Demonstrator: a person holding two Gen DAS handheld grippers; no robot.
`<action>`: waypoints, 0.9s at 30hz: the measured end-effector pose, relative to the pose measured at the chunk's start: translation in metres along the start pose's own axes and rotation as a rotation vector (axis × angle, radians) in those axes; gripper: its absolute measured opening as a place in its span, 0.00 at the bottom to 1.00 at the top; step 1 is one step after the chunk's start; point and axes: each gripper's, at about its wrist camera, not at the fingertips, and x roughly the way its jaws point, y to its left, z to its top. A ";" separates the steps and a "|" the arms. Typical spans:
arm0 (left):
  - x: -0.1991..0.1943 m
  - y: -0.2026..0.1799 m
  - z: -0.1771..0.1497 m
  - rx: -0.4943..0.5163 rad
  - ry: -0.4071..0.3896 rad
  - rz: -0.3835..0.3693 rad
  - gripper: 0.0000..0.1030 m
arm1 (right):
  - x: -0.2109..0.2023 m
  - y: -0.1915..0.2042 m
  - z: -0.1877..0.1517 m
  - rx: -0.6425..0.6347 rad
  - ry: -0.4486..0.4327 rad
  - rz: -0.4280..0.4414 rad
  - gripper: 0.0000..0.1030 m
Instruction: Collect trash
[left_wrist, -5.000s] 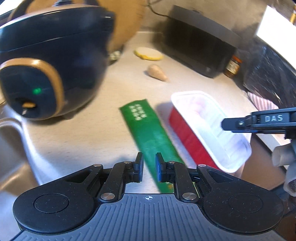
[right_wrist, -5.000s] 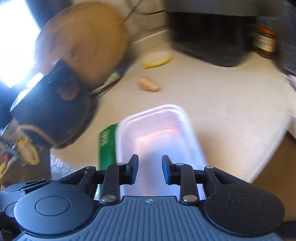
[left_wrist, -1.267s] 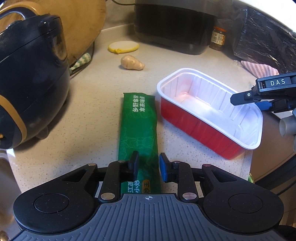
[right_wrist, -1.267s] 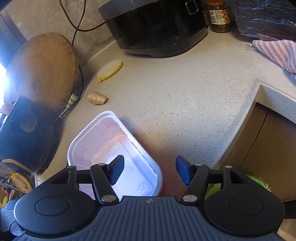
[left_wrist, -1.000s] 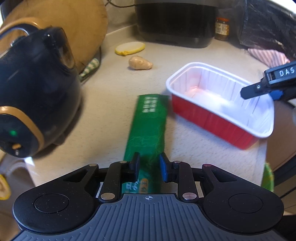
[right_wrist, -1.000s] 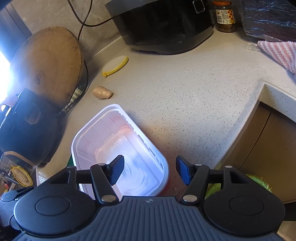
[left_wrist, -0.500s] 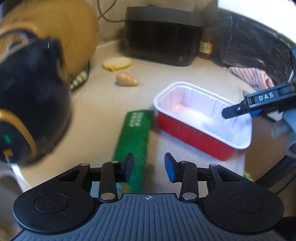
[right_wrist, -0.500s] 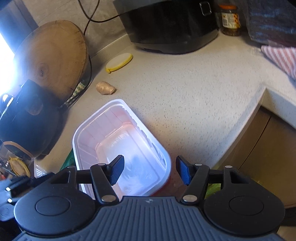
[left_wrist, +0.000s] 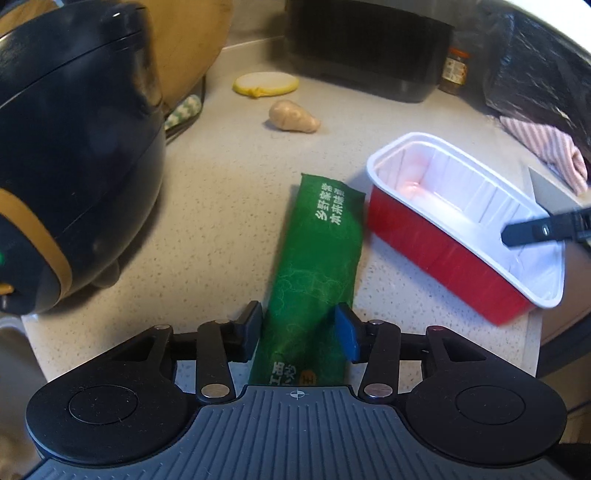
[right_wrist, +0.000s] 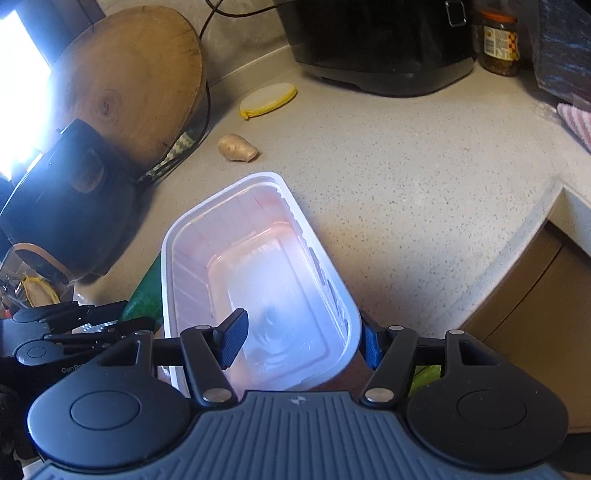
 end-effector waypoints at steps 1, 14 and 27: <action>0.000 -0.003 0.000 0.011 0.001 0.007 0.48 | 0.000 0.001 0.002 -0.015 -0.007 -0.003 0.61; -0.016 0.004 -0.012 -0.069 -0.060 -0.062 0.17 | 0.009 0.019 -0.004 -0.027 0.053 0.096 0.11; -0.089 -0.036 0.021 0.073 -0.300 -0.285 0.17 | -0.121 -0.003 -0.041 0.206 -0.208 0.052 0.09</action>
